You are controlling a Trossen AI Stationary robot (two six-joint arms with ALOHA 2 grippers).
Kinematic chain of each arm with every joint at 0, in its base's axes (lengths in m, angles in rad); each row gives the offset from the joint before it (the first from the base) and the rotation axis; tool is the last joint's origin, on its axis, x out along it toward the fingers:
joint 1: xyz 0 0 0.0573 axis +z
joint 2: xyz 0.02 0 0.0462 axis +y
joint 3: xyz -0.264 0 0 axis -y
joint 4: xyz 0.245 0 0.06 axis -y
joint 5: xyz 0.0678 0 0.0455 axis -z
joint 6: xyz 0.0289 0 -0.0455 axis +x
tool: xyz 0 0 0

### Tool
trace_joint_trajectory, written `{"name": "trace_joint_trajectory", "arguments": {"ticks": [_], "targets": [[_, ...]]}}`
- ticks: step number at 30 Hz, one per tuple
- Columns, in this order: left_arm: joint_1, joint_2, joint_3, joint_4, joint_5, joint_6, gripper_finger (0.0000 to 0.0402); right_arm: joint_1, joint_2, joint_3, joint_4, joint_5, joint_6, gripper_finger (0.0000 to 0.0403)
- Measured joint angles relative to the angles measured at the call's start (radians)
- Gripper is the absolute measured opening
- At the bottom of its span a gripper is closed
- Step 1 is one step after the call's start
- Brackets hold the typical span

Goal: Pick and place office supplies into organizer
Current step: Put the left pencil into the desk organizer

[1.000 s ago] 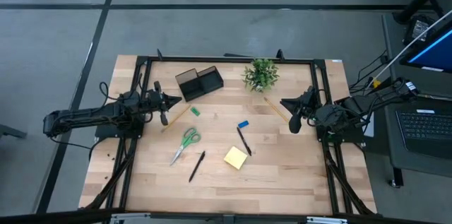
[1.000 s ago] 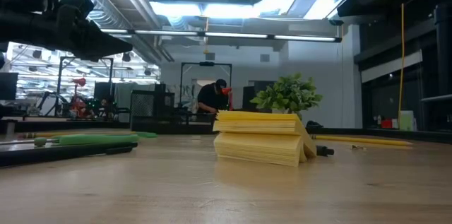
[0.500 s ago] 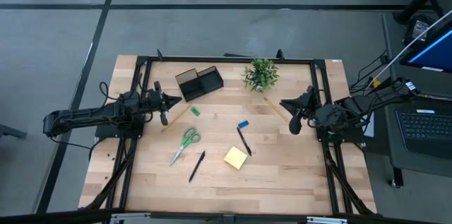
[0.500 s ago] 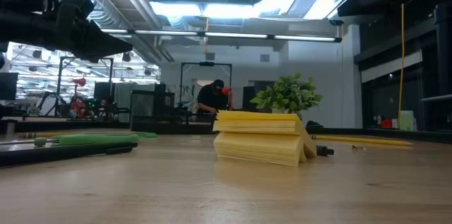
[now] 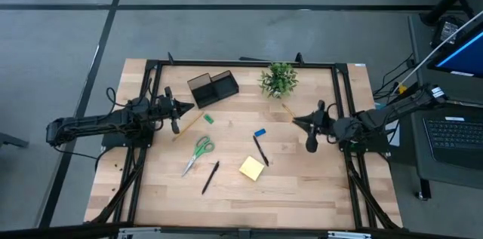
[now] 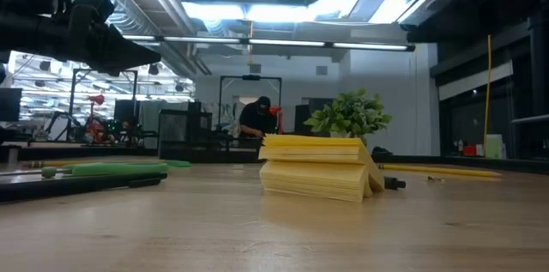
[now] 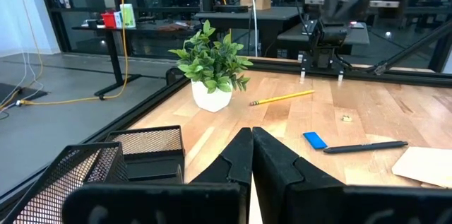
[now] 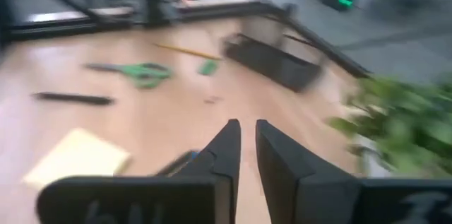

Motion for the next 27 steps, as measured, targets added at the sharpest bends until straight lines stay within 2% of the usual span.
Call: {"name": "trace_joint_trajectory", "arguments": {"ticks": [6,17,23,27], "targets": [[0.000,0.000,0.000,0.000,0.000,0.000,0.0004,-0.001,-0.001,-0.078,0.223,-0.156,-0.175,0.0048],[0.000,0.000,0.000,0.000,0.000,0.000,0.0004,-0.085,-0.063,-0.168,0.336,-0.321,-0.228,0.0048],[0.000,0.000,0.000,0.000,0.000,0.000,0.0004,-0.125,-0.182,-0.208,0.326,-0.331,-0.273,0.0048],[0.000,0.000,0.000,0.000,0.000,0.000,0.0004,-0.140,-0.270,-0.266,0.326,-0.331,-0.242,0.0048]]}}
